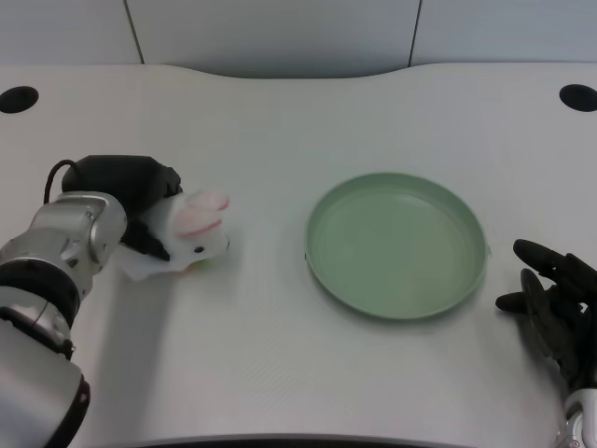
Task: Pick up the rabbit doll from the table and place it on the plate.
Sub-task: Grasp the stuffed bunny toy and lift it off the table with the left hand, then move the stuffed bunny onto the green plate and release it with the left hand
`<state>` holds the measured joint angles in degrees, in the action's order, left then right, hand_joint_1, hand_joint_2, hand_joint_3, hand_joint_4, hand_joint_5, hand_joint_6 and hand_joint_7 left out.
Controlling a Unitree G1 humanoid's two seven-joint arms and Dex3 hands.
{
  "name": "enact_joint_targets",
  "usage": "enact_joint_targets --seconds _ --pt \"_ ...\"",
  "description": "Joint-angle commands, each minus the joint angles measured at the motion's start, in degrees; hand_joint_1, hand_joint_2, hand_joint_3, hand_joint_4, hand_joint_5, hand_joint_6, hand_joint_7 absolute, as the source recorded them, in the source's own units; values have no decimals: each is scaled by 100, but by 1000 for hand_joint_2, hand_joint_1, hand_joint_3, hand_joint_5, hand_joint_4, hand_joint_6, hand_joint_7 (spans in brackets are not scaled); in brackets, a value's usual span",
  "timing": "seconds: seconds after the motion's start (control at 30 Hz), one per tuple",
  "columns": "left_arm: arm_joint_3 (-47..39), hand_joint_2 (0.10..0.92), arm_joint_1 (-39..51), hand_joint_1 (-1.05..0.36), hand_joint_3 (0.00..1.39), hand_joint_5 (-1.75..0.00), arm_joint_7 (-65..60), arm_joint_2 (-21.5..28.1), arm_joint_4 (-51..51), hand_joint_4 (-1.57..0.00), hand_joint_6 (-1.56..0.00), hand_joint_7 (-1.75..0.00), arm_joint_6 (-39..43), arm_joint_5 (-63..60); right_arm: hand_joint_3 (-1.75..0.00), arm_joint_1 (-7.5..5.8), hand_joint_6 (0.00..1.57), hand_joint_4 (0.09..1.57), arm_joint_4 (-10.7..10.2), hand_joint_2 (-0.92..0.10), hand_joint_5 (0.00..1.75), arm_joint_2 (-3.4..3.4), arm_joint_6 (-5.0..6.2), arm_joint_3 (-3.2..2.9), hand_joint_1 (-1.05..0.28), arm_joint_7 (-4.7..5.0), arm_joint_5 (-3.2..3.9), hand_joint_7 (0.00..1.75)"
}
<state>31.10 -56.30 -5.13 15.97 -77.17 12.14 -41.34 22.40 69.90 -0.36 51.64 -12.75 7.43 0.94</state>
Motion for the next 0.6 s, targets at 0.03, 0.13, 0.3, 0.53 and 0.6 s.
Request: enact_joint_targets --seconds 0.03,0.13,0.3,0.53,0.6 --pt "-116 900 -28 -220 60 -969 -22 139 37 -695 -906 -635 41 122 -338 -32 879 852 -5 -921 1038 -75 46 -16 -379 15 8 324" --pt "-174 884 -101 -202 95 -1190 42 212 74 -674 -794 -1066 169 192 -334 -24 874 838 -13 -921 1032 -56 2 -15 -388 13 17 321" --pt "-367 541 -309 -186 781 -1396 136 322 212 -663 -693 -1458 475 364 -336 -28 880 829 -39 -921 1032 -19 9 6 -368 98 -16 326" --pt "-593 516 -846 -142 734 -1740 165 240 426 -691 -657 -1739 620 586 -334 5 876 815 -56 -921 1040 -14 -84 -18 -367 -8 62 334" --pt "-610 687 -931 -178 449 -1660 167 181 442 -654 -656 -1493 648 623 -335 13 879 817 -45 -921 1043 -17 -79 -20 -367 -19 59 338"
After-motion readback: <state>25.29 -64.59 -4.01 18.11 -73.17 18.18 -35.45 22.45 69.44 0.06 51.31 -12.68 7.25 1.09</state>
